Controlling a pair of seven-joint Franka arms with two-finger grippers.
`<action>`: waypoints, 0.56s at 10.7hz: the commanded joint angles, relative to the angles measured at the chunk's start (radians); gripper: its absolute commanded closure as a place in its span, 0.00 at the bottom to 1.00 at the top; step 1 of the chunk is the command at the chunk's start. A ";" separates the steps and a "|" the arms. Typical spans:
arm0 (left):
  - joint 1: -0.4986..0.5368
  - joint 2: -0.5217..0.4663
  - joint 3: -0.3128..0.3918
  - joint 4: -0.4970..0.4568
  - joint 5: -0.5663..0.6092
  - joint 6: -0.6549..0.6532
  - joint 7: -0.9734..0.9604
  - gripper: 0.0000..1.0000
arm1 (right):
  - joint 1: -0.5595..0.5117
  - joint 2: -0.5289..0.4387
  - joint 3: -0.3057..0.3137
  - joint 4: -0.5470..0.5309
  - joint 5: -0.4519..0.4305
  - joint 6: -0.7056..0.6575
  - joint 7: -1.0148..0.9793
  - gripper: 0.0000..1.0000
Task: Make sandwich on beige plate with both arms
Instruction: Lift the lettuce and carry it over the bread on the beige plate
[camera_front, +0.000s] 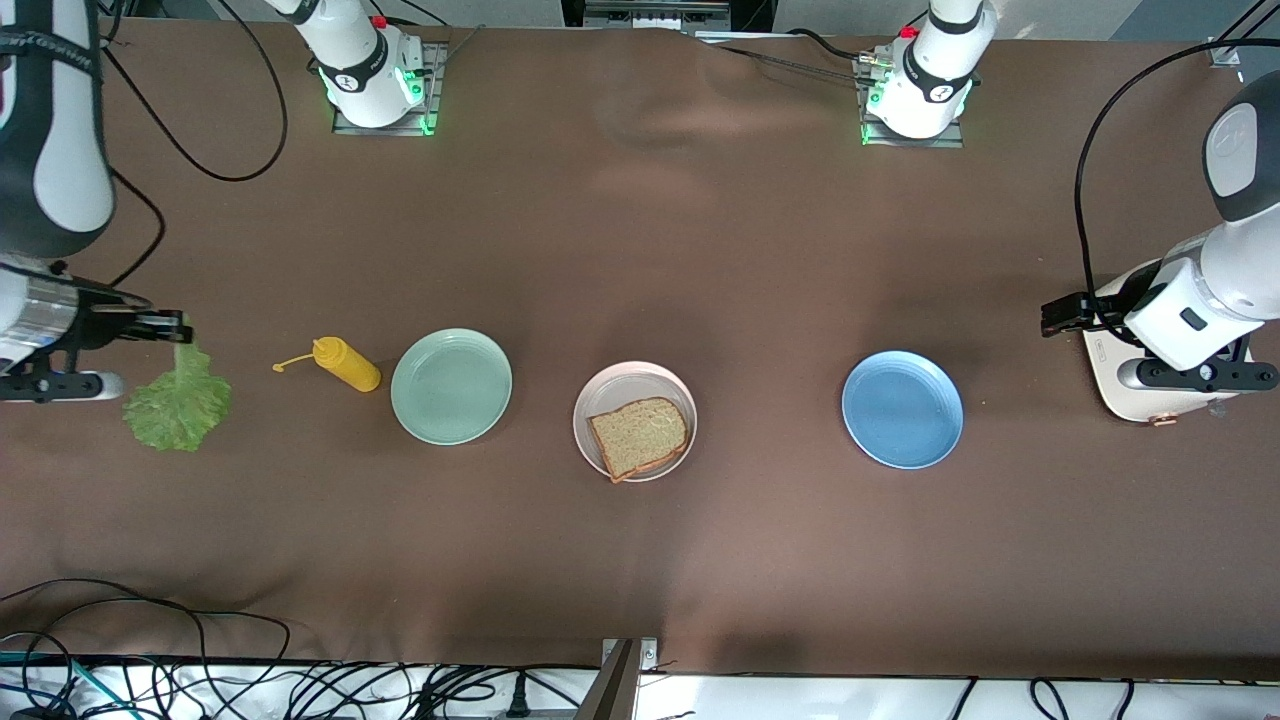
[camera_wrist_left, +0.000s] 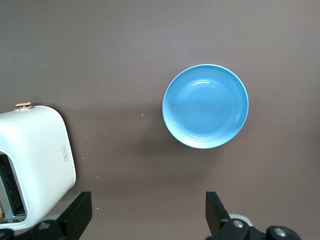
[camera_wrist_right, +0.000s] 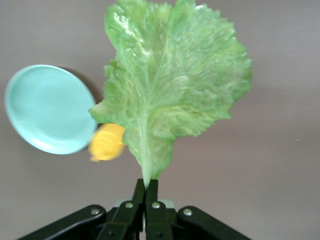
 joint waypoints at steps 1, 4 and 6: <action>0.015 0.016 -0.001 -0.006 0.015 -0.003 0.002 0.00 | 0.112 0.028 0.015 0.033 0.080 0.004 0.221 1.00; 0.021 0.019 -0.003 -0.006 0.015 -0.003 0.002 0.00 | 0.291 0.073 0.023 0.033 0.104 0.140 0.506 1.00; 0.023 0.021 -0.003 -0.006 0.013 -0.002 0.002 0.00 | 0.392 0.140 0.026 0.035 0.107 0.284 0.707 1.00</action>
